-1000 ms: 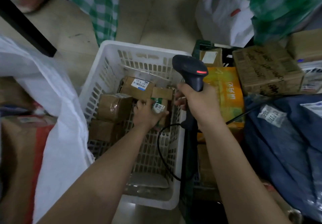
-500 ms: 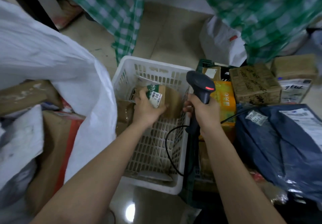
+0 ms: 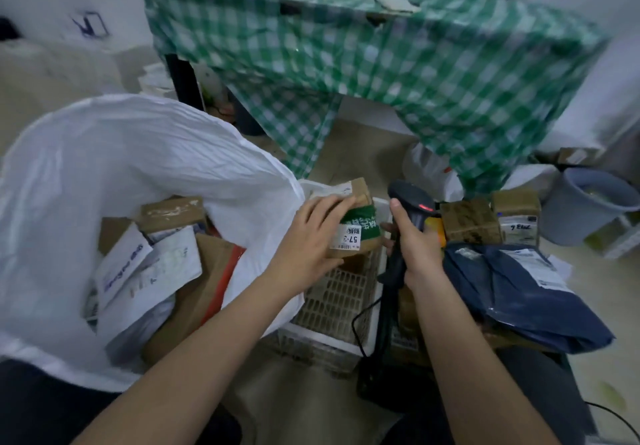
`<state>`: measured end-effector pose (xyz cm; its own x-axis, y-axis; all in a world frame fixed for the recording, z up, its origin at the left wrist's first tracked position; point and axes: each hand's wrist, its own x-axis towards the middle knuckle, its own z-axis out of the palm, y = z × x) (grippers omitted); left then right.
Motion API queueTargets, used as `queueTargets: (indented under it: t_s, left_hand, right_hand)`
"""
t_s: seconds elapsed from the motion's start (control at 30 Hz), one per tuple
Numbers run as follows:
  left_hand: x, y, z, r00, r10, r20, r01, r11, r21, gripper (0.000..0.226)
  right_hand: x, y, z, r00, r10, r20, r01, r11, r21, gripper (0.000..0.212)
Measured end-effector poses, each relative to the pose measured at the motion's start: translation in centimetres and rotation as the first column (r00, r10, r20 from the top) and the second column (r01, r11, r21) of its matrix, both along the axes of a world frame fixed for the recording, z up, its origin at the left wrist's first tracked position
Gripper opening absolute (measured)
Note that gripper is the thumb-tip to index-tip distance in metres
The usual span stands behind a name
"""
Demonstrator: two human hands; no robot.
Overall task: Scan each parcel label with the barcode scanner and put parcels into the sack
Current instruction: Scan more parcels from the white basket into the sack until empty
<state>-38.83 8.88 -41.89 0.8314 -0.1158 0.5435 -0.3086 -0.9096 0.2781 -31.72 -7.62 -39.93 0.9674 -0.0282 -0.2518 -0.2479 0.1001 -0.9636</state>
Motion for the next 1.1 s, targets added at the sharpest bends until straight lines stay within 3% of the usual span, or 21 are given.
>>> queueTargets:
  t_s: [0.07,0.17,0.2,0.27,0.3,0.33,0.37,0.43,0.47,0.57,0.67,0.77,0.87,0.9,1.0,1.1]
  left_hand:
    - [-1.5,0.9,0.6,0.995,-0.01,0.1,-0.008,0.984,0.177,0.094]
    - [-3.8,2.5,1.3,0.994,-0.039,0.104,0.013,0.97,0.242,0.091]
    - [-4.7,3.1,1.4,0.996,-0.041,0.082,0.025,0.982,0.186,0.088]
    - [-7.0,3.6,2.3,1.0,0.019,0.025,-0.015,0.988,-0.153,0.078]
    - [-7.8,3.8,2.7,0.997,0.077,0.009,-0.068,0.919,-0.388,0.072]
    - [-8.4,4.0,3.2,0.989,0.146,-0.01,-0.121,0.779,-0.615,0.066]
    - [-8.6,4.5,3.3,0.977,0.202,-0.067,-0.174,0.58,-0.796,0.061]
    - [-8.6,6.0,3.5,0.957,0.186,-0.221,-0.258,0.208,-0.944,0.058]
    - [-8.6,6.7,3.2,0.953,0.138,-0.271,-0.288,0.122,-0.95,0.055]
    - [-8.9,7.9,2.5,0.956,0.029,-0.292,-0.293,0.074,-0.953,0.039]
    - [-9.3,8.2,2.0,0.944,-0.164,-0.288,-0.293,-0.008,-0.956,0.06]
    - [-9.2,8.3,1.2,0.907,-0.273,-0.321,-0.339,-0.018,-0.941,0.06]
    - [-8.7,8.8,1.2,0.943,-0.102,-0.316,-0.325,-0.081,-0.942,0.06]
    - [-8.5,9.2,1.6,0.947,-0.034,-0.319,-0.32,-0.063,-0.945,0.059]
    - [-8.3,11.2,2.9,0.912,0.08,-0.403,-0.411,0.167,-0.896,0.066]
    - [-8.5,13.3,3.8,0.869,0.051,-0.492,-0.463,0.435,-0.772,0.074]
  right_hand:
    - [-1.7,1.2,1.1,0.997,0.069,-0.028,-0.069,0.998,0.007,0.061]
    - [-4.0,3.4,1.9,0.985,0.166,-0.037,-0.165,0.986,0.012,0.047]
    - [-4.7,4.1,2.0,0.982,0.186,-0.04,-0.186,0.982,0.01,0.045]
    - [-5.8,5.3,1.8,0.972,0.229,-0.061,-0.23,0.973,-0.008,0.052]
    - [-6.2,5.8,1.6,0.968,0.243,-0.065,-0.244,0.97,-0.006,0.054]
    - [-6.6,6.2,1.5,0.966,0.252,-0.061,-0.253,0.968,0.001,0.055]
    - [-6.9,6.5,1.2,0.964,0.261,-0.058,-0.261,0.965,0.01,0.056]
    - [-7.2,7.1,0.6,0.962,0.271,-0.044,-0.271,0.963,0.013,0.052]
    - [-7.4,7.4,0.4,0.961,0.273,-0.028,-0.273,0.962,0.013,0.046]
    - [-7.8,8.3,0.1,0.966,0.26,0.012,-0.26,0.965,0.027,0.035]
    - [-7.8,9.3,-0.1,0.966,0.256,0.031,-0.257,0.966,0.029,0.027]
    - [-7.6,10.2,-0.7,0.963,0.263,0.061,-0.265,0.964,0.028,0.026]
    - [-7.0,10.5,-1.0,0.955,0.288,0.067,-0.288,0.958,-0.005,0.038]
    - [-6.6,10.5,-1.1,0.955,0.289,0.061,-0.288,0.957,-0.028,0.042]
    - [-5.2,9.8,-1.1,0.972,0.226,0.068,-0.22,0.972,-0.084,0.042]
    - [-4.0,9.2,-0.2,0.965,0.208,0.16,-0.194,0.976,-0.095,0.036]
